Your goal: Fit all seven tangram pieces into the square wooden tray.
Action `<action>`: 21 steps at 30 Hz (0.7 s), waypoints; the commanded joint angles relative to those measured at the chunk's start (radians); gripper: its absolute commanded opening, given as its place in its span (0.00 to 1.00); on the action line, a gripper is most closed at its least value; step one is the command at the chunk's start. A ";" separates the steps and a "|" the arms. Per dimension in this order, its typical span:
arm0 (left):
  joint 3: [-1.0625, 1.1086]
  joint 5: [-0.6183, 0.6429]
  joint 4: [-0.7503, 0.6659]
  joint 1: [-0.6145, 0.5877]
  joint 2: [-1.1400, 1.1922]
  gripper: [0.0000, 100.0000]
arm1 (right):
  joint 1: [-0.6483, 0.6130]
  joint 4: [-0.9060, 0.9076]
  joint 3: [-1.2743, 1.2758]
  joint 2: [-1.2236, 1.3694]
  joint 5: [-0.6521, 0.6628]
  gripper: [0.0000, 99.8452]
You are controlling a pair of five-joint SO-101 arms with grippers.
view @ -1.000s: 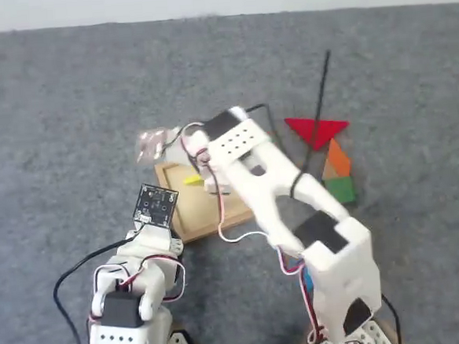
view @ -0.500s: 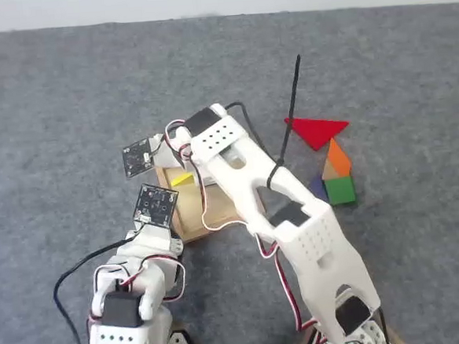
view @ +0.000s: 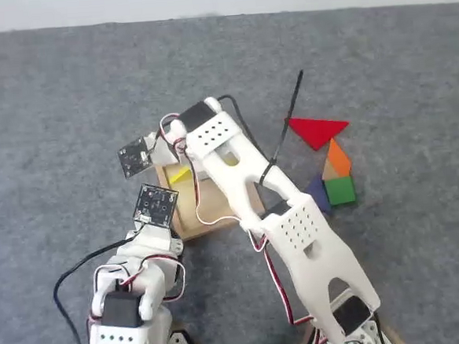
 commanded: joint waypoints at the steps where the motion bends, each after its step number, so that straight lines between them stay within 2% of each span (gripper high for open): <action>1: -0.010 -0.002 0.005 -0.005 -0.018 0.02 | 0.031 0.070 -0.153 -0.025 -0.035 0.17; 7: -0.010 -0.002 0.005 -0.005 -0.018 0.02 | 0.028 0.248 -0.226 0.001 -0.051 0.13; 12: -0.010 -0.002 0.005 -0.005 -0.018 0.02 | 0.024 0.257 -0.227 0.059 -0.060 0.13; 21: -0.010 -0.002 0.005 -0.005 -0.018 0.02 | 0.015 0.262 -0.222 0.039 -0.178 0.13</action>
